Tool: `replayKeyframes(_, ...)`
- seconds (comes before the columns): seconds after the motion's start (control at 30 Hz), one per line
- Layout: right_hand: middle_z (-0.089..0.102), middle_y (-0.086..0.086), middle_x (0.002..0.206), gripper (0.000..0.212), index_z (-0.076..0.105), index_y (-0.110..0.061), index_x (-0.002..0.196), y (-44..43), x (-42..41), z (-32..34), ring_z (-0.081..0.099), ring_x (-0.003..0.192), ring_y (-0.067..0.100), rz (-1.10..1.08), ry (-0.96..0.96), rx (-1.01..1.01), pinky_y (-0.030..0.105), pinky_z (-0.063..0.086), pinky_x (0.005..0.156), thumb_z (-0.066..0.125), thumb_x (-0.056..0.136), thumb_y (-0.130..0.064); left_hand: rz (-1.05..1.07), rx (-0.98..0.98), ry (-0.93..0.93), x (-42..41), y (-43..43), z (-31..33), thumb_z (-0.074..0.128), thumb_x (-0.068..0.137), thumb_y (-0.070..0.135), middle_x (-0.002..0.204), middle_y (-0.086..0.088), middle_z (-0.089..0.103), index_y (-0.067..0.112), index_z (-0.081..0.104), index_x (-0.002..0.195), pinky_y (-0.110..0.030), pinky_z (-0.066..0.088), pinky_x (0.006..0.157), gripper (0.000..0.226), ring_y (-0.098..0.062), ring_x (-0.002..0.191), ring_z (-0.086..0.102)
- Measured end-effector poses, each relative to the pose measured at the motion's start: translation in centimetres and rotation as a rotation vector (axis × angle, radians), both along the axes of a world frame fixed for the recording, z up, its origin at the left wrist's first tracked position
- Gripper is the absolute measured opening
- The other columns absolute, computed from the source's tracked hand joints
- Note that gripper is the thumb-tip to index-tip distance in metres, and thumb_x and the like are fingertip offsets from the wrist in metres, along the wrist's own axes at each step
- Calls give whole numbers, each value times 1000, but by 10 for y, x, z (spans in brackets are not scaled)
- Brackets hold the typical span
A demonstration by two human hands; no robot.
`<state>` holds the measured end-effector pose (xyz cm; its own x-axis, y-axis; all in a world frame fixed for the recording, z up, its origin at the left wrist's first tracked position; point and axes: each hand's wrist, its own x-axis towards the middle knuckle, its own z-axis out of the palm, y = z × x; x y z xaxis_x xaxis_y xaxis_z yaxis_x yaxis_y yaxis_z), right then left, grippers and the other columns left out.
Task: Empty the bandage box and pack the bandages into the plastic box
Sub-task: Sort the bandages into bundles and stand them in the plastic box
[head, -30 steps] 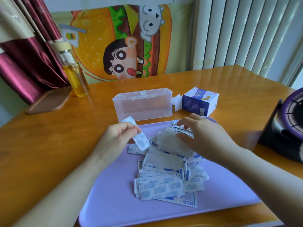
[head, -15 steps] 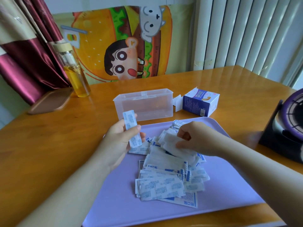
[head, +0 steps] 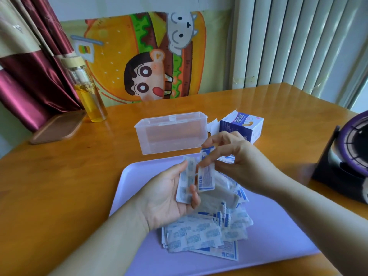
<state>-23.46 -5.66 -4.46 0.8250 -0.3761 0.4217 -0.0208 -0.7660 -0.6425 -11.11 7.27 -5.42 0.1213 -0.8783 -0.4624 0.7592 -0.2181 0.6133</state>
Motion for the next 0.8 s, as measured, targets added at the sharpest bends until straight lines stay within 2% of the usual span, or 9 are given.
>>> replayKeyframes(0.1,53,-11,113,24,75,-32,89,4,3,-7,43,91,-4,28,-17,-29,9,37,80,66,84,-10,-11,-6,-52,-5,0,-1,57,80,38,76,-4,66,15,67,105,-16,44,43,36,-6,46,48)
replayKeyframes(0.17,52,-10,117,26,75,-31,94,6,6,-13,46,92,-1,55,-24,-89,15,41,79,64,86,-9,30,-26,-143,-4,1,-2,64,73,28,73,-2,63,12,66,110,-14,42,41,41,-4,46,48)
replayKeyframes(0.27,49,-17,118,30,67,-38,104,6,7,-12,52,97,0,51,-21,-37,15,45,79,64,88,-13,148,-28,-283,4,3,-4,62,80,10,62,0,55,8,66,95,-12,35,38,15,-2,43,44)
replayKeyframes(0.33,54,-17,109,28,66,-37,106,1,4,-7,55,89,3,-34,53,-1,13,45,73,66,86,-19,227,12,-345,13,5,-6,59,84,5,57,1,51,8,65,88,-12,33,36,8,-2,40,40)
replayKeyframes(0.43,57,-18,80,25,65,-32,99,-1,0,-8,56,76,7,-121,449,-187,22,48,70,73,76,-38,289,63,-402,25,10,-9,58,87,4,57,2,55,8,66,91,-12,32,35,9,-2,40,40)
replayKeyframes(0.5,52,-18,73,30,56,-33,92,1,0,-16,52,73,8,-109,602,-246,26,47,69,75,71,-43,321,69,-406,30,11,-10,58,87,3,57,3,56,9,65,90,-12,31,35,10,-1,39,40)
replayKeyframes(0.63,52,-17,70,27,52,-29,80,0,3,-20,49,67,4,-118,619,-119,21,43,64,78,72,-34,349,62,-470,37,14,-12,58,87,3,61,2,58,12,65,86,-12,32,36,11,-2,41,40)
replayKeyframes(0.73,46,-13,61,29,47,-27,63,-4,1,-14,41,59,8,-138,622,-109,19,33,54,73,77,-29,338,117,-596,45,20,-16,60,88,4,63,4,57,14,65,88,-12,32,38,11,-3,47,37)
replayKeyframes(0.8,44,-12,57,32,47,-27,59,-10,-3,-8,38,53,5,-158,613,-61,15,34,51,71,80,-27,320,143,-670,52,24,-18,59,89,4,68,2,53,15,65,89,-12,31,38,12,-4,48,36)
